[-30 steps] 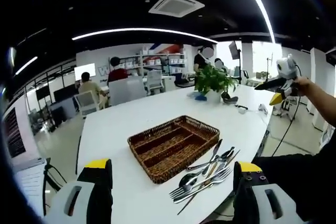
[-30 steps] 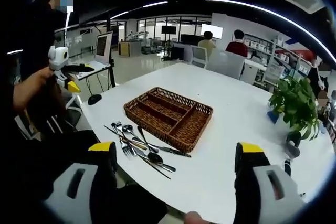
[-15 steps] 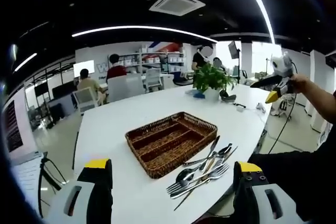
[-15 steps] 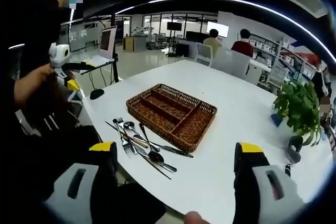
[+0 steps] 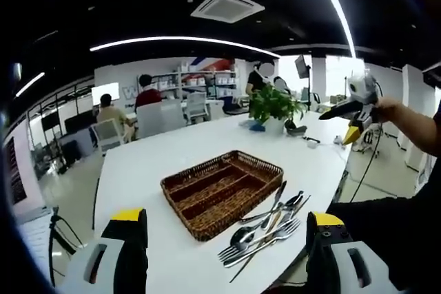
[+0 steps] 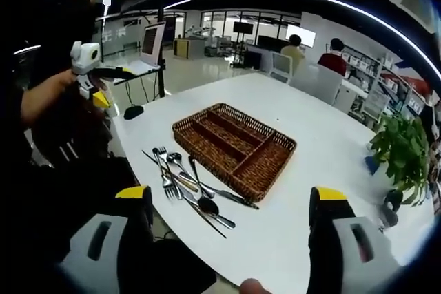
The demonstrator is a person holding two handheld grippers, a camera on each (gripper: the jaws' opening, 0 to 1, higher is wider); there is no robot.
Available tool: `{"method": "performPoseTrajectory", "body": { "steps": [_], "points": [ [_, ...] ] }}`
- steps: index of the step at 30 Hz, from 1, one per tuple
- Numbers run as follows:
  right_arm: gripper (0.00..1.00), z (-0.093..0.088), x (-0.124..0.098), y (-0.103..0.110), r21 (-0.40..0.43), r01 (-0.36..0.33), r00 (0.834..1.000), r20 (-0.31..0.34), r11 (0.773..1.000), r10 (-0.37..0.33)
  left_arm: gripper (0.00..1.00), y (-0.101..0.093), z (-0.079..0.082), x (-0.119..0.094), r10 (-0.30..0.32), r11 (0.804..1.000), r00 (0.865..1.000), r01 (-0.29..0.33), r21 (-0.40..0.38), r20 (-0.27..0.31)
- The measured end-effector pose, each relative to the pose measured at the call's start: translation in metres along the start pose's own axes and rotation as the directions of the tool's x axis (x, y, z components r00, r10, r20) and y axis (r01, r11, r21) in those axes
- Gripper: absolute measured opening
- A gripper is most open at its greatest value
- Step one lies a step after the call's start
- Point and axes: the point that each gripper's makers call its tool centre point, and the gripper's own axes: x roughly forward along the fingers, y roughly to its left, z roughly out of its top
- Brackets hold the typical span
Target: Arrange the knives, forks, and spoons in their matching storage slots by inserting each utensil handle-first until every utensil is classified and aligned in the correct compartment
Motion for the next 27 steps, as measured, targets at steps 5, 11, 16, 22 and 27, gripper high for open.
{"method": "performPoseTrajectory", "body": {
  "steps": [5,11,16,22,27],
  "points": [
    [0.99,0.001,0.006,-0.004,-0.008,0.002,1.0,0.005,1.0,-0.002,1.0,0.004,-0.003,0.005,0.012,1.0,0.999,-0.012,0.016,-0.034],
    [0.99,0.005,0.015,-0.005,-0.039,-0.01,1.0,0.002,0.999,0.01,1.0,0.014,-0.011,0.004,0.028,0.999,0.999,-0.029,-0.021,-0.045],
    [0.99,0.012,0.025,-0.004,-0.074,-0.019,1.0,0.004,0.997,0.019,1.0,0.015,-0.007,0.0,0.034,0.999,0.999,-0.034,-0.025,-0.023],
    [0.99,0.019,0.035,-0.001,-0.114,-0.033,0.999,-0.007,0.993,0.032,1.0,0.017,-0.008,-0.006,0.038,0.999,0.999,-0.039,-0.023,-0.024],
    [0.96,0.029,0.041,0.002,-0.178,-0.05,0.998,-0.033,0.983,0.045,1.0,0.019,-0.011,-0.013,0.048,0.998,0.999,-0.049,-0.031,-0.02]
  ]
}}
